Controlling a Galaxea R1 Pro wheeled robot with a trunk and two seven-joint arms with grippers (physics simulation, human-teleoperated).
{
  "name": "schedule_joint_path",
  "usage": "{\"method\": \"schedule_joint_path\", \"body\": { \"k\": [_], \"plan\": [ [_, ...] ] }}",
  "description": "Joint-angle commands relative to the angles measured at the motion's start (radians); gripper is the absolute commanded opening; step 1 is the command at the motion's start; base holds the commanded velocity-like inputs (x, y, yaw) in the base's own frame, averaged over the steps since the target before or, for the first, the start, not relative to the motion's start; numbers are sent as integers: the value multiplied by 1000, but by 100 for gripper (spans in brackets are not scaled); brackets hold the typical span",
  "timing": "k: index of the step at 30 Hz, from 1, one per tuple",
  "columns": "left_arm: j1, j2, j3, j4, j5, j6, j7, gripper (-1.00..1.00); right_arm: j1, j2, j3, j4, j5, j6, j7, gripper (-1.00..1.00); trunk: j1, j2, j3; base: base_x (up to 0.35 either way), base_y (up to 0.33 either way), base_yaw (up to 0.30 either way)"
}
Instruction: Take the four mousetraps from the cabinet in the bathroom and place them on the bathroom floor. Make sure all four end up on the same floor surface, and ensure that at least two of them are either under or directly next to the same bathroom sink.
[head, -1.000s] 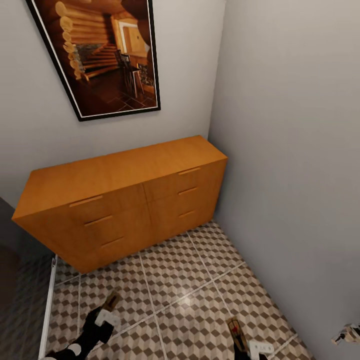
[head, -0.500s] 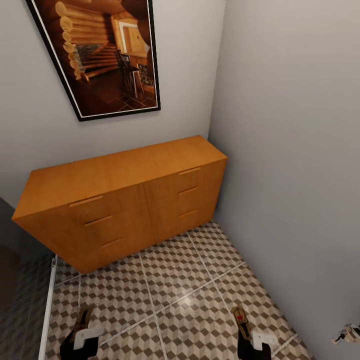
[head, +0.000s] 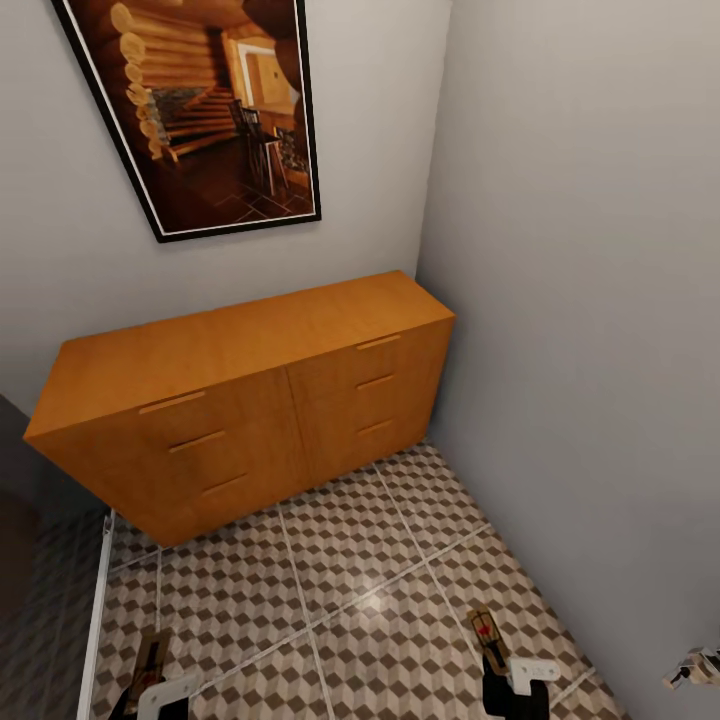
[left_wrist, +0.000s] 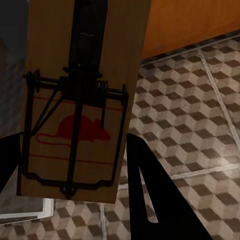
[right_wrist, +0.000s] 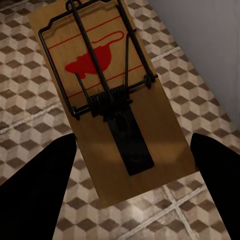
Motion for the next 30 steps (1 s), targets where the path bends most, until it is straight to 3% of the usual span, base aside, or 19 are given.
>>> {"method": "schedule_joint_path", "body": {
  "k": [1, 30],
  "plan": [
    [-1, -1, -7, 2, -8, -1, 11, -100, -1, -1, 9, 1, -5, -3, -5, -100, 0, -1, -1, 0, 0, 0],
    [0, 1, -7, 2, -7, 5, 10, -100, -1, 1, 9, 7, -4, -3, -5, -100, 0, -1, -1, 0, 0, 0]
  ]
}}
